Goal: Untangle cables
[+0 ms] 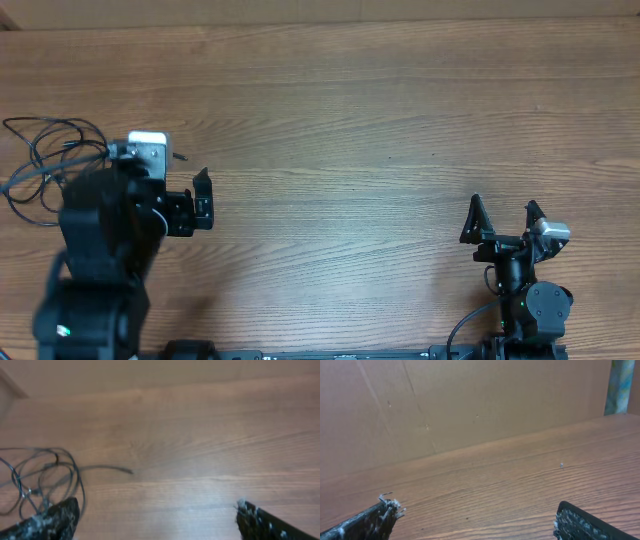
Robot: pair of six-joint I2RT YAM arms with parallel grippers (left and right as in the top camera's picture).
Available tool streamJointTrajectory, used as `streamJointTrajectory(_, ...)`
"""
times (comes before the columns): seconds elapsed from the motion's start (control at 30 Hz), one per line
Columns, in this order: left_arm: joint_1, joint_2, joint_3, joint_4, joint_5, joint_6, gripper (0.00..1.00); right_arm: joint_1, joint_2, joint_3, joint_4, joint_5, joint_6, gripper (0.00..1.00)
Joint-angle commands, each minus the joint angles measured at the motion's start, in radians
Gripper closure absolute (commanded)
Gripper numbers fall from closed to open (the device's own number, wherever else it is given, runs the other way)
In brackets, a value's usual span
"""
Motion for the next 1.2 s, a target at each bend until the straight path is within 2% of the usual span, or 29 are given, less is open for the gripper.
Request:
streamJointTrajectory(0.0, 0.005, -0.132, -0.224, 0.233, -0.027, 0.064, 0.01, -0.003, -0.01, -0.01, 0.005, 0.0, -0.007, 0.0)
streamJointTrajectory(0.03, 0.004, -0.158, -0.278, 0.309, -0.027, 0.067, 0.0, -0.003, -0.01, -0.01, 0.005, 0.0, -0.007, 0.0)
streamJointTrajectory(0.07, 0.005, -0.217, -0.391, 0.455, -0.027, 0.068, 0.0, -0.003, -0.01, -0.01, 0.005, 0.0, -0.007, 0.0)
streamJointTrajectory(0.17, 0.005, -0.306, -0.533, 0.614, -0.022, 0.083, 0.0, -0.003, -0.01, -0.01, 0.005, 0.0, -0.007, 0.0)
streamJointTrajectory(0.47, 0.005, -0.602, -0.905, 0.872, -0.021, 0.089, 0.0, -0.003, -0.01, -0.01, 0.005, 0.0, -0.007, 0.0)
streamJointTrajectory(0.67, 0.005, -0.743, -1.025, 0.909, -0.032, 0.09, 0.0, -0.003, -0.01, -0.01, 0.005, 0.0, -0.007, 0.0)
streamJointTrajectory(0.83, 0.005, -0.814, -1.088, 0.839, -0.055, 0.108, 0.0, -0.003, -0.01, -0.01, 0.005, 0.0, -0.007, 0.0)
streamJointTrajectory(1.17, 0.002, -0.811, -1.131, 0.793, 0.013, 0.104, 0.0, -0.003, -0.01, -0.01, 0.005, 0.0, -0.007, 0.0)
